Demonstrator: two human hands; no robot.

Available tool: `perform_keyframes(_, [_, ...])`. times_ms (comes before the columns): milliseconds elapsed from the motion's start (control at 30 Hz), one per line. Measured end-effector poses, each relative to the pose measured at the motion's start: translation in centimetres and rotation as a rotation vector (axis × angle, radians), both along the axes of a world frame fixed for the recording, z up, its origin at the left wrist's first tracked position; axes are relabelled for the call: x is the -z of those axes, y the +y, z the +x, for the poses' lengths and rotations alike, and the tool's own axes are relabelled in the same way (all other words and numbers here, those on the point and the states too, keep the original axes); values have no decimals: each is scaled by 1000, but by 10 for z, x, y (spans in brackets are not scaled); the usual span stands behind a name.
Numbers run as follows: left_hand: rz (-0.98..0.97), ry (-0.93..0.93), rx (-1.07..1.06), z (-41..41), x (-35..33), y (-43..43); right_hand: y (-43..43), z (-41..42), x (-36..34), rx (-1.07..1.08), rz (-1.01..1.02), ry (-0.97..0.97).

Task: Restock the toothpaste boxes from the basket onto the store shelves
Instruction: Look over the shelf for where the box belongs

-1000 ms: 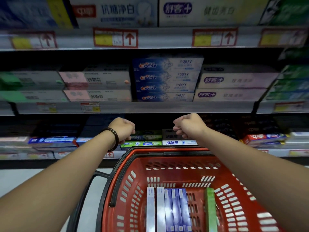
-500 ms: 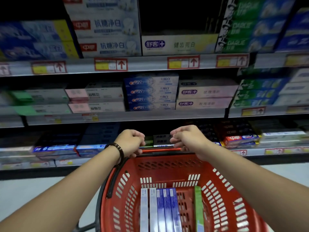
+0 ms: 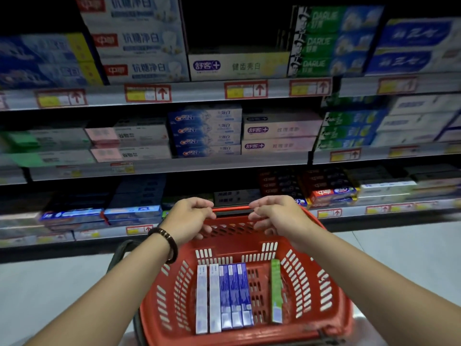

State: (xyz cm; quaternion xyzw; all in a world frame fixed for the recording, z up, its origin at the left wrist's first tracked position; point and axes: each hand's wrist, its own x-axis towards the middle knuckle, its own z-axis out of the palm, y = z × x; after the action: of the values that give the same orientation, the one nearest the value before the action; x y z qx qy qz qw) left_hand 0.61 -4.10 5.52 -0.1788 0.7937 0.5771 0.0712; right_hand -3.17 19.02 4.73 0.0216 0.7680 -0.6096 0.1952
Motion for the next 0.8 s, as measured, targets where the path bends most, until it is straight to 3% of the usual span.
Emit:
perform_keyframes(267, [33, -101, 53, 38, 36, 45, 34, 34, 24, 21, 81, -57])
perform_keyframes(600, [-38, -298, 110, 47, 114, 92, 65, 48, 33, 8, 163, -75])
perform_keyframes(800, [-110, -311, 134, 37, 151, 112, 65, 43, 29, 0, 121, -81])
